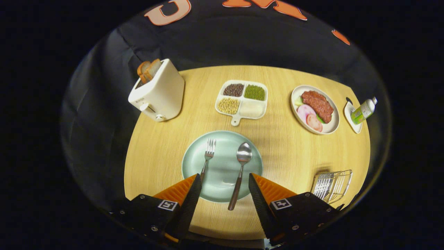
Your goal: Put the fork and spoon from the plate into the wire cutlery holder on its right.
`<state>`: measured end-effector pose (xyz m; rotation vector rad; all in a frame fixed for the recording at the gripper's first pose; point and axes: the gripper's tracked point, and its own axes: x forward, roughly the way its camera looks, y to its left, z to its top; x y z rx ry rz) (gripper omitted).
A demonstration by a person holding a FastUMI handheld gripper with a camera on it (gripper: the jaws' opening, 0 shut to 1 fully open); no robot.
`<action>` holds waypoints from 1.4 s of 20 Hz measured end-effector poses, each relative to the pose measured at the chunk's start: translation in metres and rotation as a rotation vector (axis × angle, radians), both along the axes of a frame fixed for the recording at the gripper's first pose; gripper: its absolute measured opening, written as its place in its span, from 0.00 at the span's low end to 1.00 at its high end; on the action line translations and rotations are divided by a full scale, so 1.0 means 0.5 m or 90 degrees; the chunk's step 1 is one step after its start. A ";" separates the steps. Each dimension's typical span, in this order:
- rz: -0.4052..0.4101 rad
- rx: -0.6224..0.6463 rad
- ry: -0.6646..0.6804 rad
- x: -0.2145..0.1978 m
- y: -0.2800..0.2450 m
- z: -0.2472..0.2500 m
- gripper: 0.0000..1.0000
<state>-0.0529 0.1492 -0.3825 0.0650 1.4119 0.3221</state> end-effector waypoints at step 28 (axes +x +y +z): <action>-0.064 -0.016 0.048 0.001 -0.036 -0.145 0.06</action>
